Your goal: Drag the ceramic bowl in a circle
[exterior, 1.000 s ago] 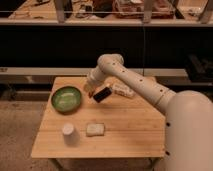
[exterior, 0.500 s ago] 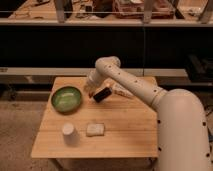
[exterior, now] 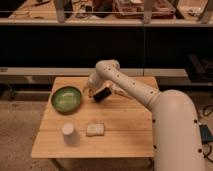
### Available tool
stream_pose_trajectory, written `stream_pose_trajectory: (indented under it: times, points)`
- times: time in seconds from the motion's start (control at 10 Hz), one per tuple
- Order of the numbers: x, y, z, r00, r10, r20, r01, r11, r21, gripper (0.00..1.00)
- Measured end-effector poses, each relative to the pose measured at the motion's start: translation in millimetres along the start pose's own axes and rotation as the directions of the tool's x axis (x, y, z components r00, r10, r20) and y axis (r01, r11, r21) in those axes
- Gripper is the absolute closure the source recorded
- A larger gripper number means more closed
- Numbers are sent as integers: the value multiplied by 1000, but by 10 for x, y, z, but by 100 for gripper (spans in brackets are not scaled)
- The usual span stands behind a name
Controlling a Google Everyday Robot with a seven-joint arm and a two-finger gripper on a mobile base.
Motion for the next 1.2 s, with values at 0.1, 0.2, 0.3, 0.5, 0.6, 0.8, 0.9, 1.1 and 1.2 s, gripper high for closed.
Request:
stream_pose_trajectory:
  times: [0.1, 0.2, 0.3, 0.5, 0.6, 0.8, 0.9, 1.1, 1.2]
  points:
    - [-1, 11, 63, 1000, 1, 8, -1, 1000, -1, 20]
    - [6, 23, 127, 1000, 2, 17, -2, 1000, -1, 20]
    - [16, 25, 164, 1000, 4, 22, -4, 1000, 1, 20]
    - [39, 14, 235, 999, 3, 33, -4, 1000, 9, 22]
    - [40, -23, 284, 999, -3, 43, 2, 1000, 16, 32]
    - [40, -104, 343, 998, -20, 58, 19, 1000, 22, 47]
    - [50, -125, 359, 997, -29, 65, 28, 999, 19, 48]
    - [56, -114, 384, 996, -38, 76, 38, 999, 6, 48]
    - [43, -102, 419, 995, -44, 85, 44, 999, -1, 48]
